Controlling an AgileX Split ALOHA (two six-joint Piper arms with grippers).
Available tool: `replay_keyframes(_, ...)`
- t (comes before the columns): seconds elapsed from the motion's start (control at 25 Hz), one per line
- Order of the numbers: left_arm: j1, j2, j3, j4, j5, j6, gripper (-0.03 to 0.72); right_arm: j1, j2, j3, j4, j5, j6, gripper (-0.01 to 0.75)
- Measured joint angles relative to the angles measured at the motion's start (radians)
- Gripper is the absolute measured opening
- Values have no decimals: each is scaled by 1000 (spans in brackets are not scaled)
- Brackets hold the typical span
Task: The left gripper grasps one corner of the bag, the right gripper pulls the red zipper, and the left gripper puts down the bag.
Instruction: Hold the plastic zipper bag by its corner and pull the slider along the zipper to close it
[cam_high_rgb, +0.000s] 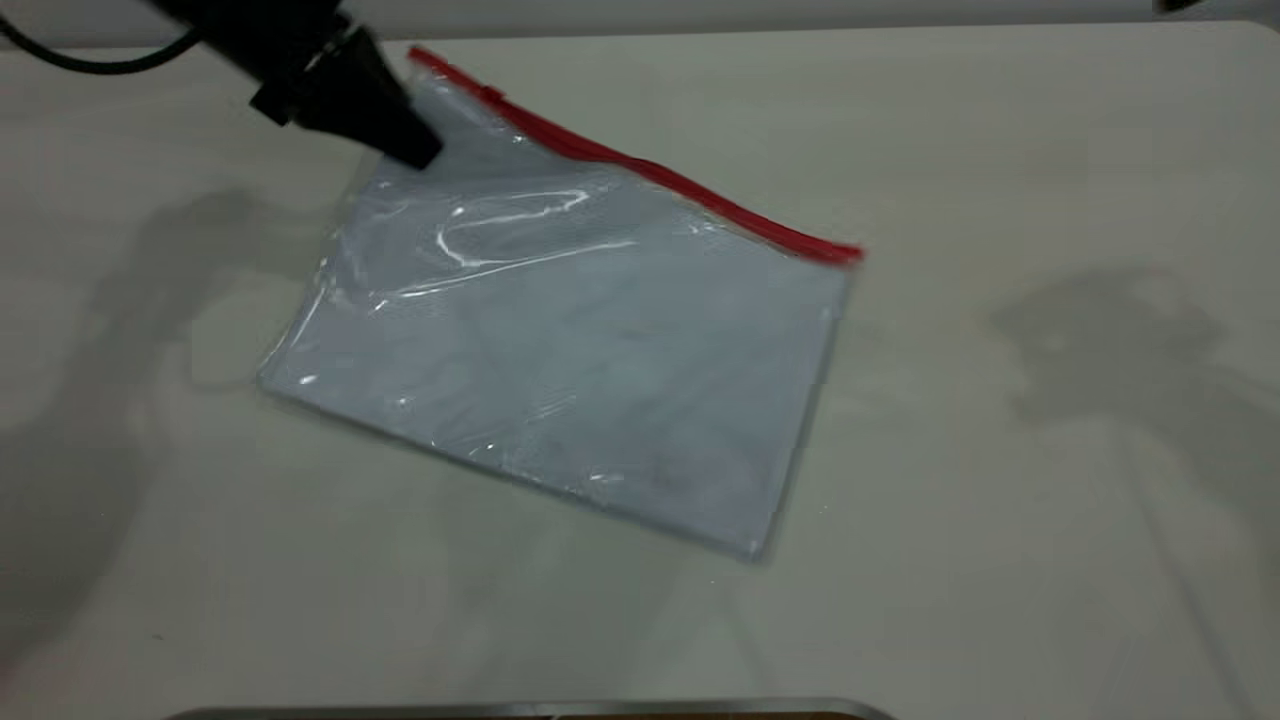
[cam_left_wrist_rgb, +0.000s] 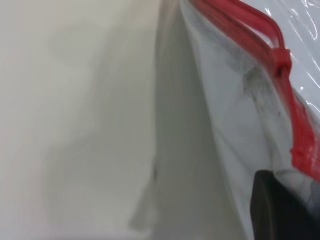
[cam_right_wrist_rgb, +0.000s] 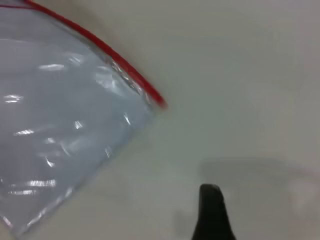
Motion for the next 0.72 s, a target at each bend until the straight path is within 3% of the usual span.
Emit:
replay_keyframes(0.24,-74,0,-64,-3,29,253,53,92,157,-101,129,0,-155,578)
replay_keyframes(0.52,-103,0,-64,-37,31,289,53,191,311,-204,328,7,-354,578)
replay_keyframes(0.72,-115,0,-64,-56,36,290,53,235,377,-265,527,73,-557,578)
